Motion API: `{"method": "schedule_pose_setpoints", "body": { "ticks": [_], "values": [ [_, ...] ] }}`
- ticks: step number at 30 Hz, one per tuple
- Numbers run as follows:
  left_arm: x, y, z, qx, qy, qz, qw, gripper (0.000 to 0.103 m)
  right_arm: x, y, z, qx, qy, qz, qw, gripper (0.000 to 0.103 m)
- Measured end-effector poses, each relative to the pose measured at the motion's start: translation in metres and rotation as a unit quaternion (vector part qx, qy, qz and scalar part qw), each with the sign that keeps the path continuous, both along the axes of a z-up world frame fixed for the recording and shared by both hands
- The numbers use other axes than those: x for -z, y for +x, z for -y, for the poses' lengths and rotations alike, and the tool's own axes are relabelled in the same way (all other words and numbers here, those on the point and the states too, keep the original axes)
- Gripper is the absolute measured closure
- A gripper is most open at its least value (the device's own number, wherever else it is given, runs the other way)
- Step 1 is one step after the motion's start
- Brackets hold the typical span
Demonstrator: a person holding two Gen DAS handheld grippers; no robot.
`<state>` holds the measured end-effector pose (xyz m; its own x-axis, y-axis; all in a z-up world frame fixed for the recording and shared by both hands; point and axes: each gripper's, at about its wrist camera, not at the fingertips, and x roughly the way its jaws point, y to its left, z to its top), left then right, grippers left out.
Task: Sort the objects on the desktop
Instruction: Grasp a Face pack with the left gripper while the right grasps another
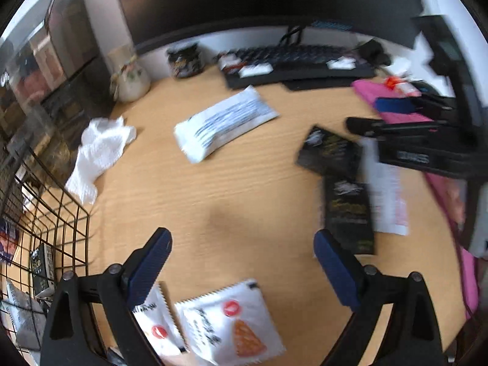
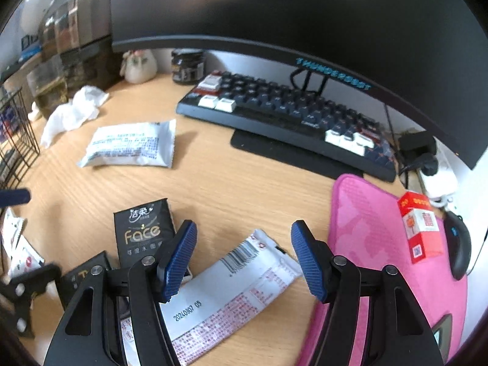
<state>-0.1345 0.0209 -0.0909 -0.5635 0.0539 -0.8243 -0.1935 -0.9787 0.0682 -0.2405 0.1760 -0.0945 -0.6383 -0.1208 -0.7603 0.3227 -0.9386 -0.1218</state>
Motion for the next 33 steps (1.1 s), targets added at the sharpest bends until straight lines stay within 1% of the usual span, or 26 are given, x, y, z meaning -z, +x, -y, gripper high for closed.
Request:
{"method": "schedule_pose_setpoints", "body": {
  "ticks": [3,6,8,9,10,11,12,13,14,15,19,23,25,29,31,32,33],
  "values": [
    [-0.007,0.009,-0.020,0.046,0.016,-0.004,0.9988,0.010,-0.001,0.002,-0.007,0.006,-0.015,0.004,1.000,0.040],
    [-0.001,0.003,-0.040,0.061,0.006,-0.001,0.9981,0.010,0.000,0.002,-0.010,0.008,-0.020,0.005,1.000,0.040],
    [0.007,-0.006,-0.050,0.063,0.006,0.010,0.9980,0.010,0.001,0.002,-0.011,0.007,-0.025,0.008,1.000,0.040],
    [0.011,-0.009,-0.052,0.062,0.008,0.015,0.9979,0.015,0.001,0.002,-0.011,0.006,-0.026,0.008,1.000,0.040],
    [0.015,-0.013,-0.054,0.063,0.011,0.024,0.9977,0.022,0.002,0.002,-0.012,0.005,-0.026,0.009,1.000,0.040],
    [0.019,-0.016,-0.054,0.066,0.021,0.037,0.9969,0.041,0.002,0.002,-0.012,0.004,-0.027,0.009,1.000,0.040],
    [0.018,-0.017,-0.051,0.064,0.039,0.039,0.9964,0.051,0.002,0.002,-0.012,0.004,-0.029,0.009,1.000,0.040],
    [0.017,-0.018,-0.048,0.057,0.038,0.041,0.9968,0.051,0.002,0.002,-0.012,0.004,-0.030,0.008,1.000,0.040],
    [0.016,-0.019,-0.046,0.054,0.025,0.039,0.9975,0.051,0.002,0.003,-0.012,0.002,-0.032,0.008,0.999,0.040],
    [0.016,-0.017,-0.045,0.051,0.022,0.038,0.9977,0.051,0.001,0.003,-0.011,-0.001,-0.034,0.009,0.999,0.040],
    [0.017,-0.015,-0.022,0.033,0.030,0.040,0.9982,0.051,0.003,0.007,0.001,-0.019,-0.032,0.008,0.999,0.040],
    [0.019,-0.012,0.007,0.007,0.033,0.038,0.9987,0.051,0.004,0.013,0.026,-0.058,-0.011,-0.006,0.998,0.039],
    [0.020,-0.012,0.018,-0.001,0.034,0.038,0.9987,0.051,0.005,0.015,0.036,-0.075,0.000,-0.013,0.997,0.036],
    [0.020,-0.009,0.031,-0.010,0.036,0.040,0.9985,0.051,0.005,0.017,0.042,-0.102,-0.020,0.000,0.995,0.034],
    [0.020,-0.010,0.032,-0.010,0.038,0.040,0.9984,0.051,0.003,0.023,0.045,-0.123,-0.032,-0.002,0.992,0.034],
    [0.020,-0.010,0.033,-0.011,0.038,0.040,0.9984,0.051,0.002,0.027,0.046,-0.134,-0.037,-0.004,0.990,0.032],
    [0.020,-0.010,0.033,-0.012,0.038,0.040,0.9984,0.051,0.002,0.029,0.049,-0.145,-0.040,-0.003,0.989,0.029]
  ]
}}
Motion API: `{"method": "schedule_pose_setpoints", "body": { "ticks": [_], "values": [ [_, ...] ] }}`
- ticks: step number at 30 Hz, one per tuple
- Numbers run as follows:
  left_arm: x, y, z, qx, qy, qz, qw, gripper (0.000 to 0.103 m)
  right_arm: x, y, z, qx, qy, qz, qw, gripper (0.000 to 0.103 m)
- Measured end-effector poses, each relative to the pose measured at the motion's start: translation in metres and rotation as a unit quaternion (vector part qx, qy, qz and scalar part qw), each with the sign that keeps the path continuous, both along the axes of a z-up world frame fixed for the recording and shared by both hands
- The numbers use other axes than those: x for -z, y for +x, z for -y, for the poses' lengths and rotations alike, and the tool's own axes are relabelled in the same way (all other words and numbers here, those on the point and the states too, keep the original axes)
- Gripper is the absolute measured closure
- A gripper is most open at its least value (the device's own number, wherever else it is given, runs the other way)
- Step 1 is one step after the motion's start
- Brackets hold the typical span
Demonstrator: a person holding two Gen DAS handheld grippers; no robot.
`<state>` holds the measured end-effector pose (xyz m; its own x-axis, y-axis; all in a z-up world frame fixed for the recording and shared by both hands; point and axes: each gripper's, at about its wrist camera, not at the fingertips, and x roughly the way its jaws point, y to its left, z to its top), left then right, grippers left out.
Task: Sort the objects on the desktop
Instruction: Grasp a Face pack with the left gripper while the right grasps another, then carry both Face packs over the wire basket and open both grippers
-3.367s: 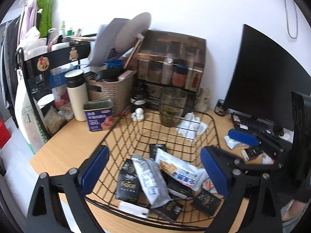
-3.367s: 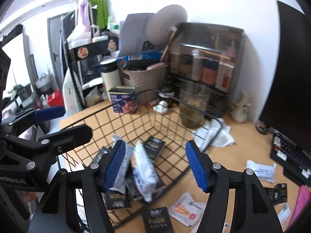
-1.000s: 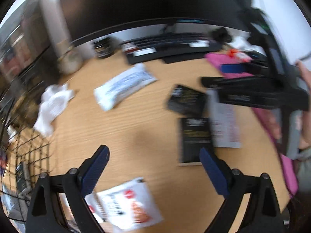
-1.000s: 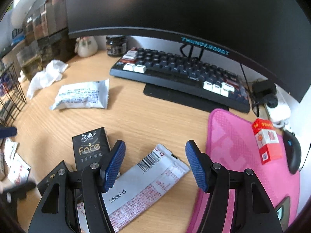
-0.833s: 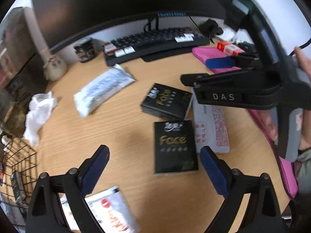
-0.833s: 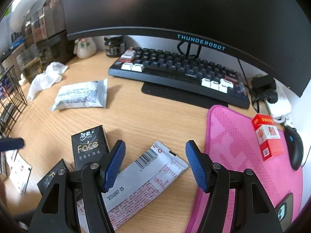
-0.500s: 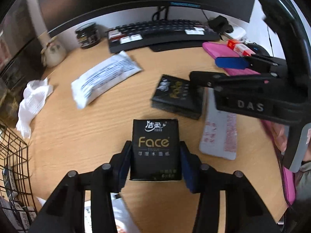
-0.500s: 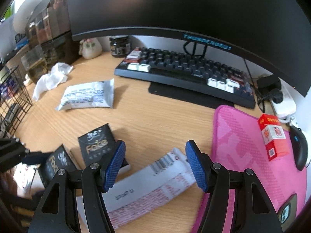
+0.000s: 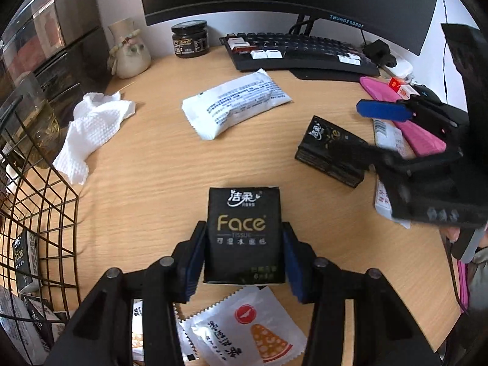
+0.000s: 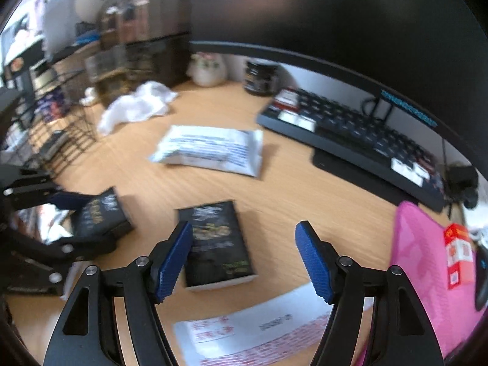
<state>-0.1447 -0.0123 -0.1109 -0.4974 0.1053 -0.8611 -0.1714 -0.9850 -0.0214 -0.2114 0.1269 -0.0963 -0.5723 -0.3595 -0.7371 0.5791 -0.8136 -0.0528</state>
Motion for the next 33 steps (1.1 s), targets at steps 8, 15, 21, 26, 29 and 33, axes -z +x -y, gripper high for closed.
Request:
{"method": "schedule_pose_setpoints", "body": {
  "ticks": [8,15,21,26,29,33],
  "values": [
    [0.000,-0.001,-0.001,-0.002,-0.004,-0.001,1.0000,0.051,0.020,-0.005,0.016,-0.007,0.029,0.044,0.999,0.056],
    [-0.015,0.004,-0.001,-0.005,0.006,-0.021,0.9997,0.051,0.010,0.001,0.007,0.006,0.005,0.042,0.999,0.057],
    [-0.065,0.026,0.006,-0.022,0.022,-0.091,0.9954,0.051,-0.023,0.019,0.009,0.007,-0.024,0.007,1.000,0.056],
    [-0.102,0.050,0.019,-0.042,0.027,-0.137,0.9893,0.051,-0.058,0.044,0.026,0.002,-0.044,-0.028,0.999,0.056],
    [-0.118,0.066,0.030,-0.051,0.027,-0.156,0.9860,0.051,-0.079,0.062,0.036,0.000,-0.057,-0.048,0.997,0.056],
    [-0.131,0.089,0.049,-0.069,0.029,-0.173,0.9820,0.051,-0.100,0.086,0.042,0.003,-0.082,-0.062,0.995,0.056]
  ]
}}
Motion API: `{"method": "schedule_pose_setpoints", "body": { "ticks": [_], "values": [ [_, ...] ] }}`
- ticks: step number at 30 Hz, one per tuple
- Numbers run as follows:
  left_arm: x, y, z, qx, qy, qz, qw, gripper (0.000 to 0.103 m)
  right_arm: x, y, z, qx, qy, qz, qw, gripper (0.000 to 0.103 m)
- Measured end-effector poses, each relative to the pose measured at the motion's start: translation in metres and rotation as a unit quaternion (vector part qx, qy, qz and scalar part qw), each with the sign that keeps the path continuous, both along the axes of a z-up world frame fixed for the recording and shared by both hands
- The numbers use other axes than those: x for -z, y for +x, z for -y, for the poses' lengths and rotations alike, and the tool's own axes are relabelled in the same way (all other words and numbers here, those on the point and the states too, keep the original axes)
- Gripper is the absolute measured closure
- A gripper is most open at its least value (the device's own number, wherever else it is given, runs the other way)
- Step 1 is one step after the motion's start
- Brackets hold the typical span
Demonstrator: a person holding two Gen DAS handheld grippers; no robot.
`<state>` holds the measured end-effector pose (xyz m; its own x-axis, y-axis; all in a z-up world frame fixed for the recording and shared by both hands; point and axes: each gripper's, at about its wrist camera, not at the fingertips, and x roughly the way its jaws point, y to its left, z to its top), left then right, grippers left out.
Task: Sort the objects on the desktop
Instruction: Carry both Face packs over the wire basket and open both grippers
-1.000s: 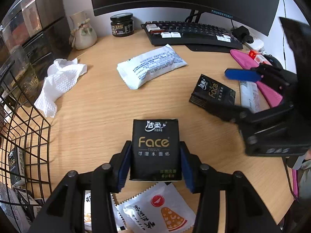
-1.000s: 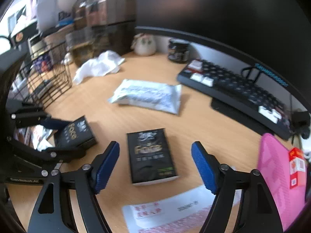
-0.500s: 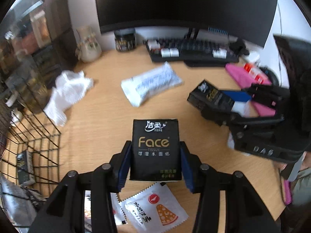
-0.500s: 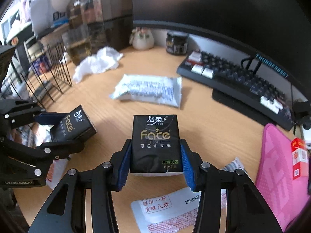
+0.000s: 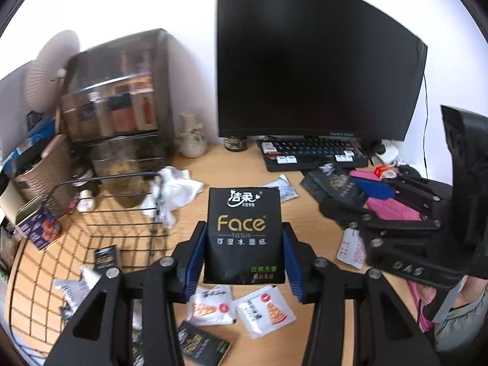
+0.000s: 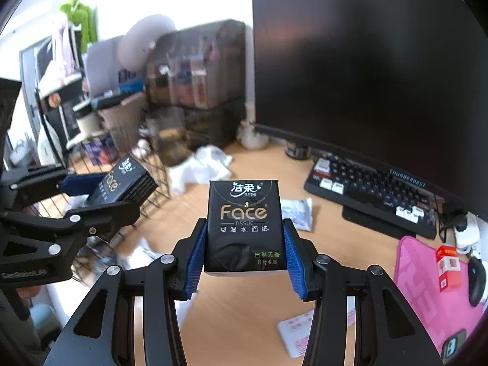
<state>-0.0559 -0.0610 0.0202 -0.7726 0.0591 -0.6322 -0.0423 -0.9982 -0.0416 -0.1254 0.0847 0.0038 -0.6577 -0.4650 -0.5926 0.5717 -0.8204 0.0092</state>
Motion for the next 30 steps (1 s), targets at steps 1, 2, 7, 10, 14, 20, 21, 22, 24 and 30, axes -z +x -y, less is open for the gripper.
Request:
{"method": "schedule_pose_setpoints", "body": {
  "ticks": [1,2,7,10,14,20,21,22,24,30],
  "values": [
    [-0.001,0.005,0.005,-0.004,0.002,-0.002,1.0000,0.051,-0.003,0.005,0.001,-0.001,-0.005,-0.003,1.000,0.056],
    [-0.003,0.011,0.011,-0.011,0.002,-0.005,0.9999,0.051,-0.006,0.011,0.002,-0.004,-0.008,-0.006,1.000,0.056],
    [-0.012,0.035,0.031,-0.038,0.001,-0.021,0.9991,0.051,-0.018,0.025,0.014,-0.020,-0.017,-0.017,1.000,0.056],
    [-0.019,0.047,0.038,-0.050,-0.003,-0.032,0.9982,0.051,-0.025,0.036,0.025,-0.035,-0.023,-0.028,0.999,0.056],
    [-0.021,0.056,0.048,-0.066,-0.006,-0.034,0.9973,0.051,-0.028,0.050,0.040,-0.065,-0.023,-0.037,0.997,0.056],
    [-0.017,0.065,0.060,-0.086,-0.008,-0.028,0.9959,0.051,-0.025,0.061,0.060,-0.097,-0.023,-0.039,0.994,0.056],
    [-0.016,0.066,0.062,-0.089,-0.008,-0.026,0.9956,0.051,-0.024,0.061,0.063,-0.102,-0.024,-0.038,0.994,0.056],
    [-0.015,0.068,0.066,-0.095,-0.009,-0.024,0.9951,0.051,-0.023,0.061,0.066,-0.107,-0.025,-0.037,0.993,0.056],
    [-0.014,0.071,0.072,-0.104,-0.009,-0.022,0.9943,0.051,-0.021,0.063,0.073,-0.119,-0.026,-0.035,0.992,0.056],
    [-0.004,0.078,0.099,-0.139,-0.006,-0.005,0.9902,0.051,-0.010,0.066,0.105,-0.160,-0.030,-0.017,0.987,0.056]
  ]
}}
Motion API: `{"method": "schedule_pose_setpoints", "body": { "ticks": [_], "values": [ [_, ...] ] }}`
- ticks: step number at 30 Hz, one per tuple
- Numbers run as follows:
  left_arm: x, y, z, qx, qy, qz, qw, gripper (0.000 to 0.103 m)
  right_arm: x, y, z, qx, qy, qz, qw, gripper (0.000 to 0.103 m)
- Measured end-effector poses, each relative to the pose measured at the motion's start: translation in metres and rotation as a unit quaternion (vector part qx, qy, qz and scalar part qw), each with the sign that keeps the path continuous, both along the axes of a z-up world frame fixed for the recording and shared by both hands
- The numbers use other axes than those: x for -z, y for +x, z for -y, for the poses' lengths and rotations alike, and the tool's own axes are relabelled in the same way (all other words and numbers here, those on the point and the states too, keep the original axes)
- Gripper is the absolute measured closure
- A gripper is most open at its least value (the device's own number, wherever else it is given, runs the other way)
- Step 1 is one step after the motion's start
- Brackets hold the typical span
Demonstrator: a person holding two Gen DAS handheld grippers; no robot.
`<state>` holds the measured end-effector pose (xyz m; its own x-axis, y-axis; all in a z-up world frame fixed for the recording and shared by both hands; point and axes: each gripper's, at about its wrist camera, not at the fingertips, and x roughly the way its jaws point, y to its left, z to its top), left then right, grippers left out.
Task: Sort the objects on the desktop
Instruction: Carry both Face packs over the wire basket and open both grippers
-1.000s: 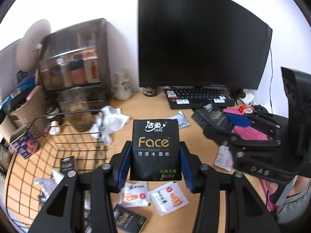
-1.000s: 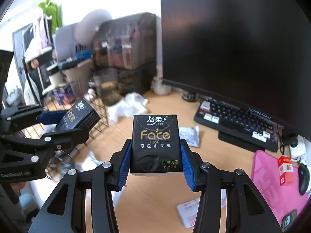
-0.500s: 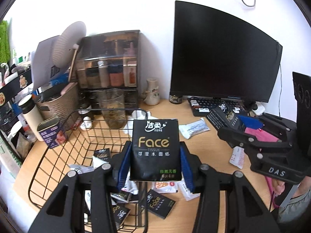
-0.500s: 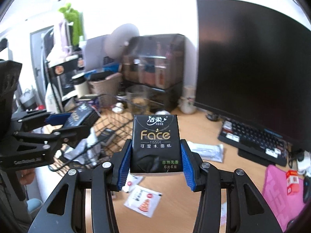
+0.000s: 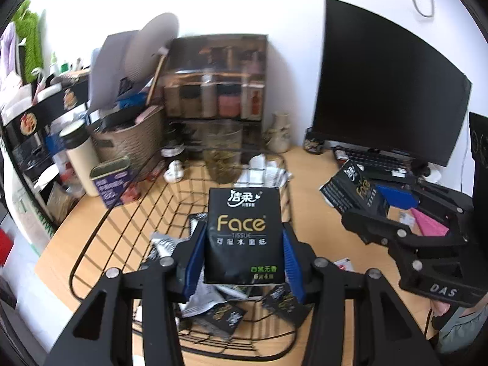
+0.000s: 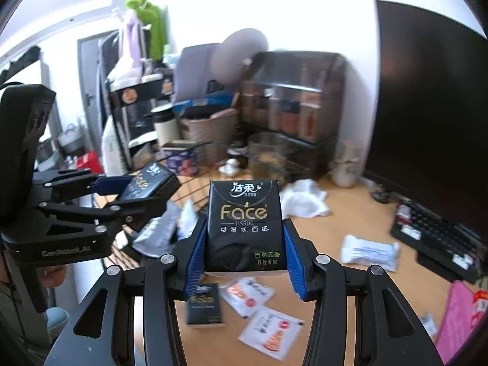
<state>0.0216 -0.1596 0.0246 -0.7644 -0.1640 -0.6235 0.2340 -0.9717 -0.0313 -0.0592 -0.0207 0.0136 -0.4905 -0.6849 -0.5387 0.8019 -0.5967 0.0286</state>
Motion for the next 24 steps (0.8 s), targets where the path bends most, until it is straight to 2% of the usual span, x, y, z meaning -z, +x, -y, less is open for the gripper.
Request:
{"method": "schedule_pose_setpoints", "body": {
  "ticks": [2,7,10,15,17,19,24],
  "values": [
    [0.003,0.003,0.010,-0.012,0.003,0.006,0.9999,0.051,0.002,-0.001,0.014,-0.017,-0.001,0.015,1.000,0.056],
    [0.010,0.014,0.036,-0.041,0.002,0.017,0.9990,0.051,0.003,0.000,0.056,-0.043,0.020,0.016,0.999,0.056],
    [0.009,0.026,0.054,-0.057,0.009,0.014,0.9982,0.051,-0.009,0.004,0.075,-0.059,0.041,0.008,0.997,0.056],
    [0.007,0.035,0.068,-0.071,0.011,0.006,0.9974,0.051,-0.028,-0.001,0.098,-0.071,0.035,-0.004,0.997,0.056],
    [0.008,0.036,0.071,-0.075,0.011,0.007,0.9971,0.051,-0.023,-0.003,0.107,-0.076,0.029,0.005,0.997,0.056],
    [0.010,0.037,0.072,-0.077,0.013,0.008,0.9969,0.051,-0.013,-0.002,0.117,-0.086,0.048,0.015,0.995,0.056],
    [0.009,0.037,0.073,-0.079,0.013,0.005,0.9968,0.051,0.001,-0.002,0.124,-0.091,0.058,0.024,0.994,0.056]
  ]
}}
